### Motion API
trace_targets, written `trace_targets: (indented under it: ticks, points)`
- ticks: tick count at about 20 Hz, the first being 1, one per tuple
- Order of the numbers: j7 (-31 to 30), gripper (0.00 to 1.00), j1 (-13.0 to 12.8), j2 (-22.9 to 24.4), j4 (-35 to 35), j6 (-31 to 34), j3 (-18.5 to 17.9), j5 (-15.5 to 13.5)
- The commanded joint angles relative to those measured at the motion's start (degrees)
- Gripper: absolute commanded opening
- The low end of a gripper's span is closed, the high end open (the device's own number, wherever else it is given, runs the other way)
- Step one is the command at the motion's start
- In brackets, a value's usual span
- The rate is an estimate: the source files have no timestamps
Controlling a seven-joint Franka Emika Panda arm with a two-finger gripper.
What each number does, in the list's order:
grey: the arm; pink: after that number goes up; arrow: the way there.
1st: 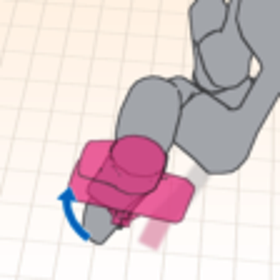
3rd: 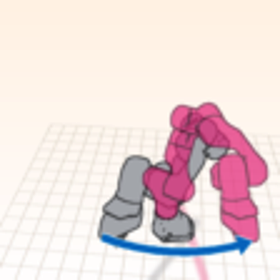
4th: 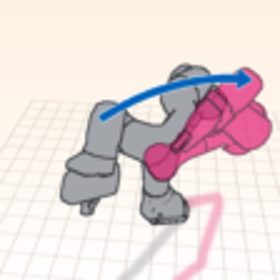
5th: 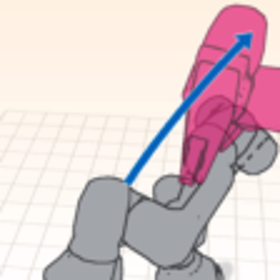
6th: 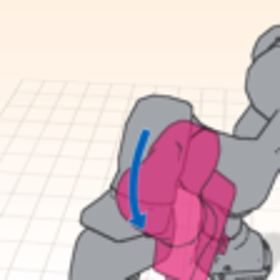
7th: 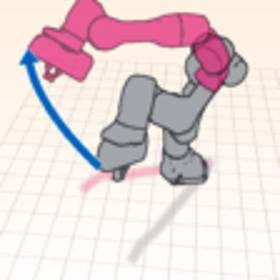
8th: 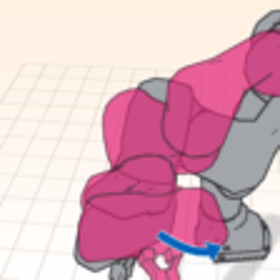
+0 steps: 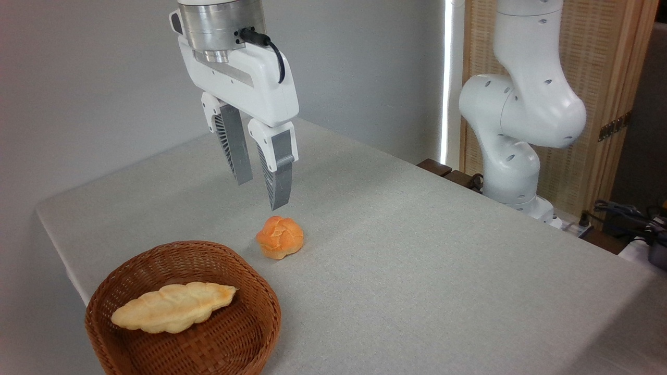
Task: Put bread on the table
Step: 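Move the open gripper down toward the long bread in the basket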
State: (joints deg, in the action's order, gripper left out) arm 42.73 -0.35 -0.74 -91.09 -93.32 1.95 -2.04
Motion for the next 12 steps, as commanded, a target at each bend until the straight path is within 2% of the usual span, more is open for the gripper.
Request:
trace_targets:
  ticks: [1,8,12]
  points:
    - [0.2,1.00,0.0,0.6,-3.7,-5.2,1.4,-1.2]
    - [0.2,1.00,0.0,0.6,-3.7,-5.9,1.5,-1.3]
    - [0.2,1.00,0.0,0.6,-5.0,-13.0,1.6,-1.4]
